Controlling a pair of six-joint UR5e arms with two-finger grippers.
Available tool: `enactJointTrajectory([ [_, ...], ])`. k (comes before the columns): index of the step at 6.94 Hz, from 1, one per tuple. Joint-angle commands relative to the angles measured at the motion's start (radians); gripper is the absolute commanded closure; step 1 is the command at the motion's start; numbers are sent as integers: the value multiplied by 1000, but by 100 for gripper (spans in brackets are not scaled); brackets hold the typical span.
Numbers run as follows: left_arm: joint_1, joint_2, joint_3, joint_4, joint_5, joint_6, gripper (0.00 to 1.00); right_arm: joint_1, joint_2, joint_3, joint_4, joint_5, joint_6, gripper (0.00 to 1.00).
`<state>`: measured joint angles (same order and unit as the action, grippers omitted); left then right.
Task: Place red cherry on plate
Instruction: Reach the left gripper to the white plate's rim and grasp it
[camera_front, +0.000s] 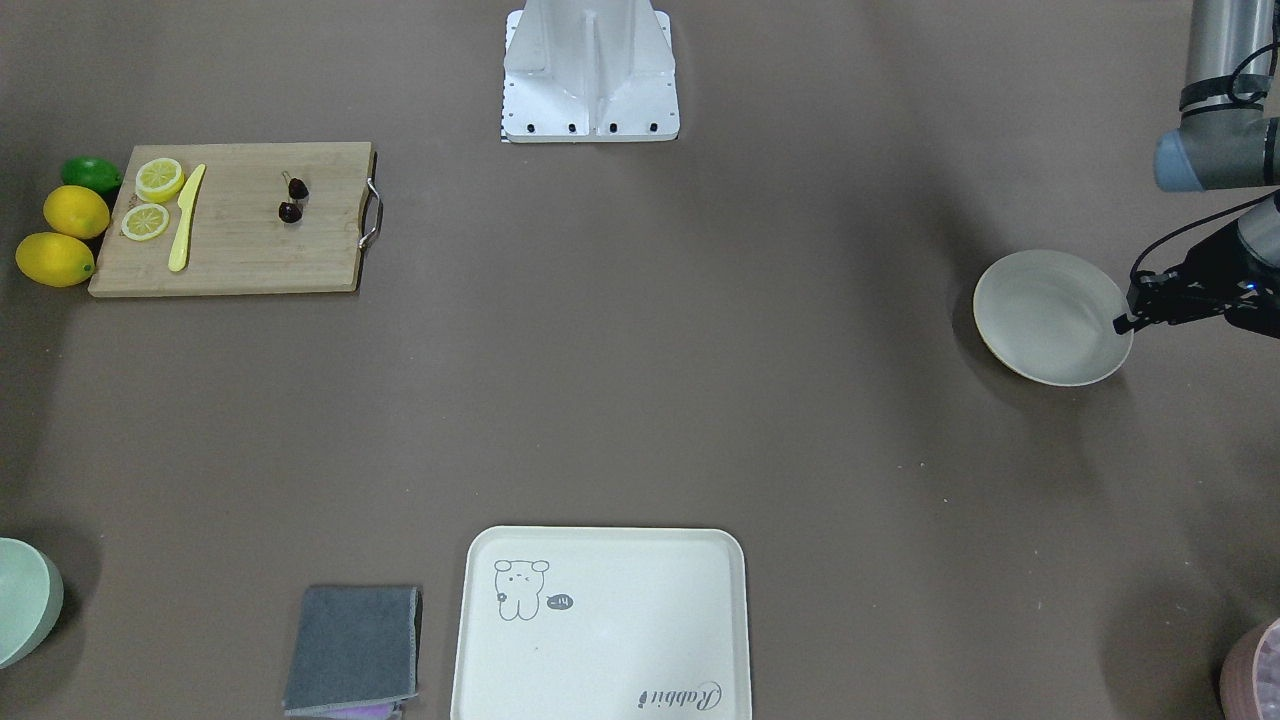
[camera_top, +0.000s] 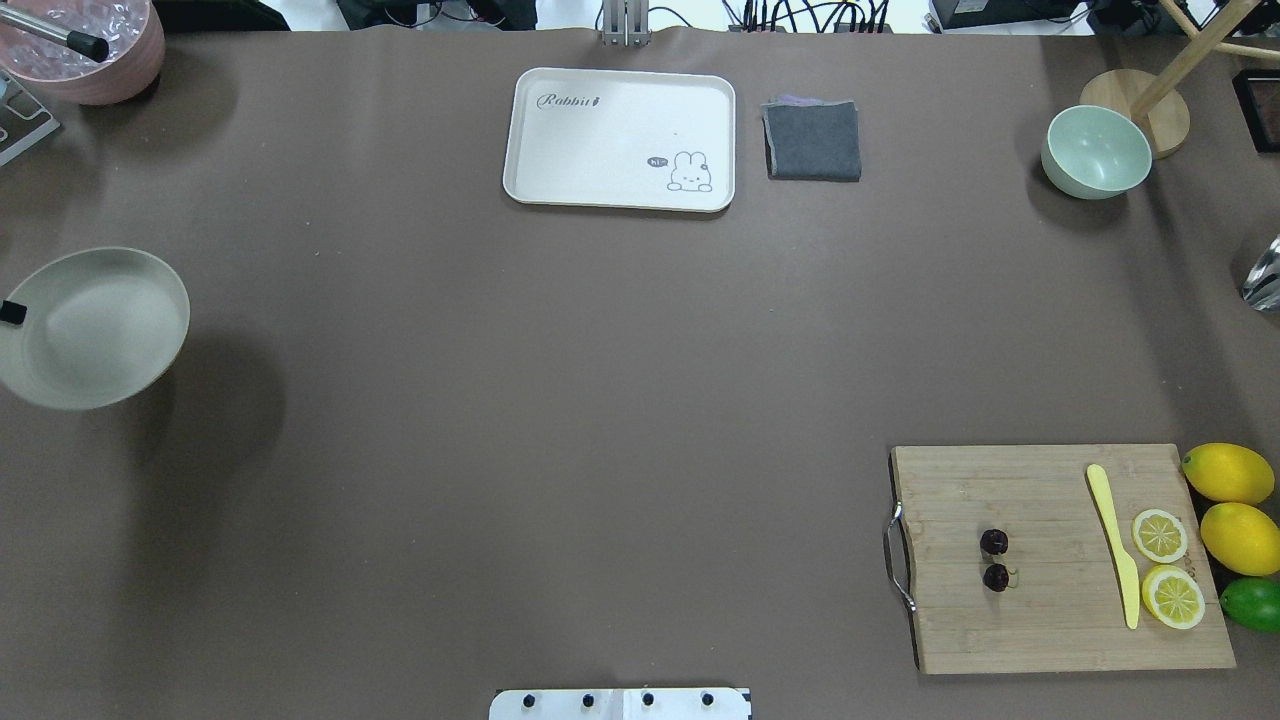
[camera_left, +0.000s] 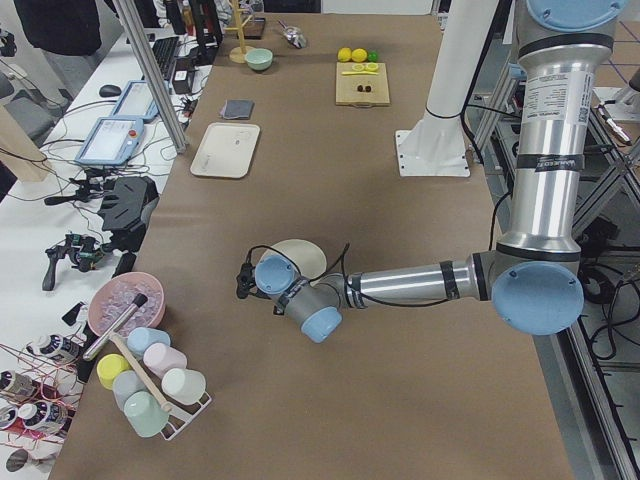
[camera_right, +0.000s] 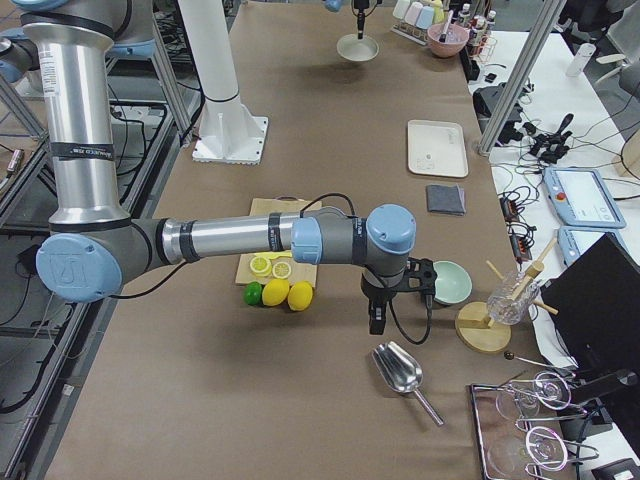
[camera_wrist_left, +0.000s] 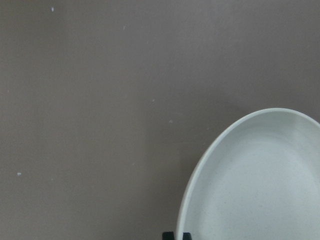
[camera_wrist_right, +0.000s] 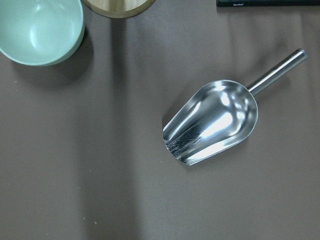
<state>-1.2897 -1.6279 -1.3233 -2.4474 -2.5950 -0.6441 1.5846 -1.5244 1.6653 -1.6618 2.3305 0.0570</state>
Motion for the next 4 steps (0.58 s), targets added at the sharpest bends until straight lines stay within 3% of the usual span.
enactJointTrajectory([
  [1, -2, -129, -65, 45, -2, -253, 100, 0, 1, 8, 0, 1, -3, 0],
  [2, 79, -189, -144, 47, 72, -469, 100, 0, 0, 10, 0, 1, -2, 0],
  [4, 331, -268, -241, 51, 308, -761, 100, 0, 1, 2, -1, 1, 1, 0],
])
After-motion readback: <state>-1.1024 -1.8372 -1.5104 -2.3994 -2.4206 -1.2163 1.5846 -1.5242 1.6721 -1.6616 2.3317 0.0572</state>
